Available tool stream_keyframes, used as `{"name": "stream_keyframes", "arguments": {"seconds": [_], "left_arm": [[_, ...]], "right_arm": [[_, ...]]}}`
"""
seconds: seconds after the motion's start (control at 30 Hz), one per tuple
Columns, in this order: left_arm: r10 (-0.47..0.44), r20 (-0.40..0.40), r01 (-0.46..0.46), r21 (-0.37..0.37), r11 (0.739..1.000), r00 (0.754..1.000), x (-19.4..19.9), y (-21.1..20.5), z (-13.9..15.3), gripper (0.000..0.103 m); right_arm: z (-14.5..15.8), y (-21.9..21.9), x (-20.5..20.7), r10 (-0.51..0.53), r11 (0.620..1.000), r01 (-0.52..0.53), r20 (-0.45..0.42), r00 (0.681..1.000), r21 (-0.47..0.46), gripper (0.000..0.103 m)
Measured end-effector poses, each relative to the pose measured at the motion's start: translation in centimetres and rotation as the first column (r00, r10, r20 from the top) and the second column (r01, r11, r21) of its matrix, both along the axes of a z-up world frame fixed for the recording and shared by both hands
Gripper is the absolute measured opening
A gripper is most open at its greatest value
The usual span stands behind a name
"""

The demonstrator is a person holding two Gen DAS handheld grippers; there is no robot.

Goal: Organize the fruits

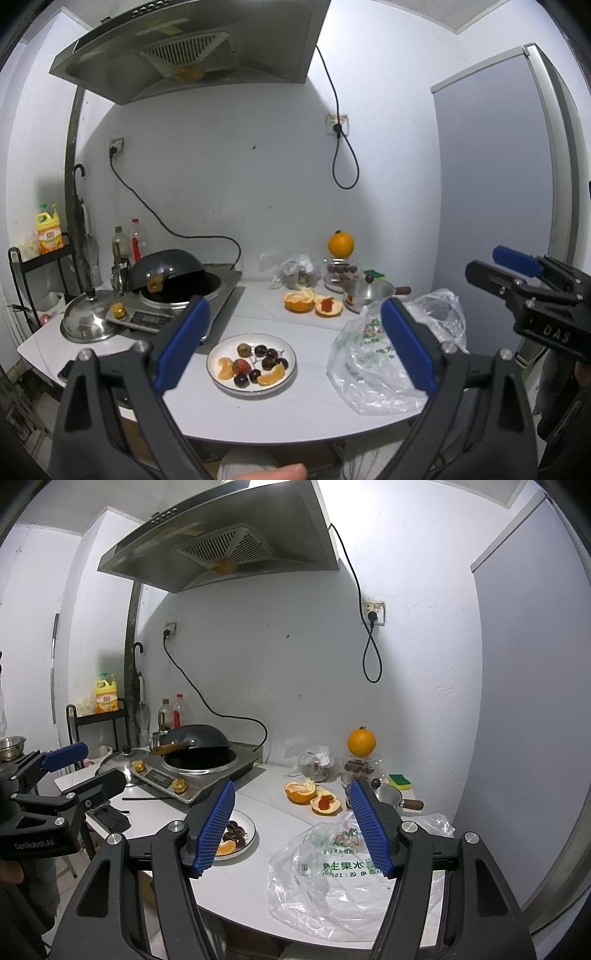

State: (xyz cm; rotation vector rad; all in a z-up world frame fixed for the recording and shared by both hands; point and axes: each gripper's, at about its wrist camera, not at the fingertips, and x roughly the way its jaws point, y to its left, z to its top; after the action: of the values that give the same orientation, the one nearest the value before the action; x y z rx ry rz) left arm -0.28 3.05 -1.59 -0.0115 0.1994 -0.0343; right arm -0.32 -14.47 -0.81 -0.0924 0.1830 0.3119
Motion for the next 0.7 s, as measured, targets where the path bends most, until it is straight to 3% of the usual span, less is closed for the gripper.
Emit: {"name": "stream_keyframes", "arguments": {"seconds": [0.7], "left_arm": [[-0.019, -0.001, 0.019, -0.006, 1.0, 1.0, -0.08, 0.19, 0.02, 0.095]], "right_arm": [[-0.03, -0.13, 0.03, -0.002, 1.0, 0.002, 0.003, 1.0, 0.002, 0.068]]}}
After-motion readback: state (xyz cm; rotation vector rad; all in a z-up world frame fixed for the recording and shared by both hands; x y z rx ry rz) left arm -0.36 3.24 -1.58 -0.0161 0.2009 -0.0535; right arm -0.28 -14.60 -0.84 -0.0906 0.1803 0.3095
